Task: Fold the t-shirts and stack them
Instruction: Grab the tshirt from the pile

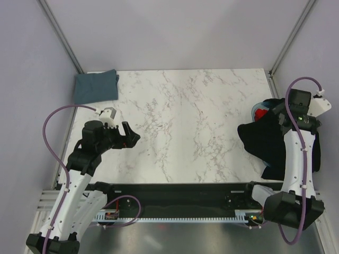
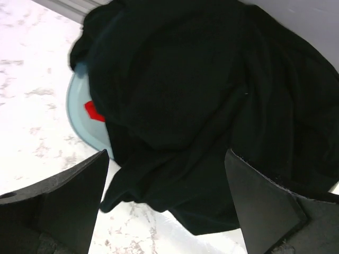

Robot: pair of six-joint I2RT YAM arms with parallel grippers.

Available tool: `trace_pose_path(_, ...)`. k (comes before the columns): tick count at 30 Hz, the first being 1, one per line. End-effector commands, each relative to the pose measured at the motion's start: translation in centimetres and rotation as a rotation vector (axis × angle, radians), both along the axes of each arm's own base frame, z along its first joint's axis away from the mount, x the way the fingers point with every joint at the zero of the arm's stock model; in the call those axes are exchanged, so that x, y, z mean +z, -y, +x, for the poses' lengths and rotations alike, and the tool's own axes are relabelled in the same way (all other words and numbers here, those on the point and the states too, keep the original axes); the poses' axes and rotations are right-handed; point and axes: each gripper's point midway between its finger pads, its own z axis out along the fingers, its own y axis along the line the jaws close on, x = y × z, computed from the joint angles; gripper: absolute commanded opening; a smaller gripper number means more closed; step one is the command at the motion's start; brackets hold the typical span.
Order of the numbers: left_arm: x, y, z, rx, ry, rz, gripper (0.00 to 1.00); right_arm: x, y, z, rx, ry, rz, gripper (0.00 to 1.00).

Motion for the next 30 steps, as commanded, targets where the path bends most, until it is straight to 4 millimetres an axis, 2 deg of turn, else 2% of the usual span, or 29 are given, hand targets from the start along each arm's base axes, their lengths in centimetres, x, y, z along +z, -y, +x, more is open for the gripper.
trace_pose_path(1,0.8,0.5,0.3,-0.018,0.024,-0.015,1.00,-2.6,1.8,-1.3,-0.077,-0.111,0.016,0.98)
trace_pose_path(6,0.1,0.5,0.6,-0.017,-0.005,-0.010,1.00,-5.8,3.8,-2.2,-0.156,-0.172,0.053,0.98)
trace_pose_path(7,0.1,0.5,0.5,-0.015,-0.007,-0.010,1.00,-7.1,3.7,-2.0,-0.150,-0.195,0.084,0.98)
trace_pose_path(11,0.1,0.3,0.6,-0.006,-0.001,-0.004,1.00,-9.1,4.1,-1.1,-0.142,-0.211,0.112,0.97)
trace_pose_path(14,0.3,0.2,0.6,0.001,0.007,-0.003,1.00,-10.2,3.9,-0.8,-0.125,-0.222,0.121,0.91)
trace_pose_path(17,0.2,0.2,0.6,0.003,0.003,-0.002,1.00,-10.2,3.7,-0.9,-0.109,-0.216,0.127,0.69)
trace_pose_path(18,0.1,0.2,0.7,0.003,-0.002,-0.001,1.00,-9.4,3.6,-0.9,-0.105,-0.188,0.119,0.55)
trace_pose_path(20,-0.1,0.2,0.7,0.002,-0.009,-0.001,1.00,-8.0,3.4,-0.9,-0.103,-0.134,0.110,0.43)
trace_pose_path(21,-0.1,0.2,0.7,0.004,-0.010,-0.001,1.00,-7.4,3.0,-0.8,-0.091,-0.104,0.116,0.32)
trace_pose_path(22,-0.3,0.3,0.7,-0.001,-0.018,-0.001,1.00,-5.9,2.7,-0.7,-0.084,-0.046,0.110,0.25)
trace_pose_path(23,-0.3,0.3,0.7,0.001,-0.019,0.000,1.00,-5.3,2.4,-0.8,-0.079,-0.020,0.115,0.20)
trace_pose_path(27,-0.4,0.3,0.8,0.001,-0.021,0.001,1.00,-1.6,0.5,-0.1,-0.007,0.111,0.153,0.00)
trace_pose_path(30,-0.3,0.2,0.7,0.000,-0.017,0.001,1.00,2.2,-1.6,1.3,0.094,0.225,0.190,0.00)
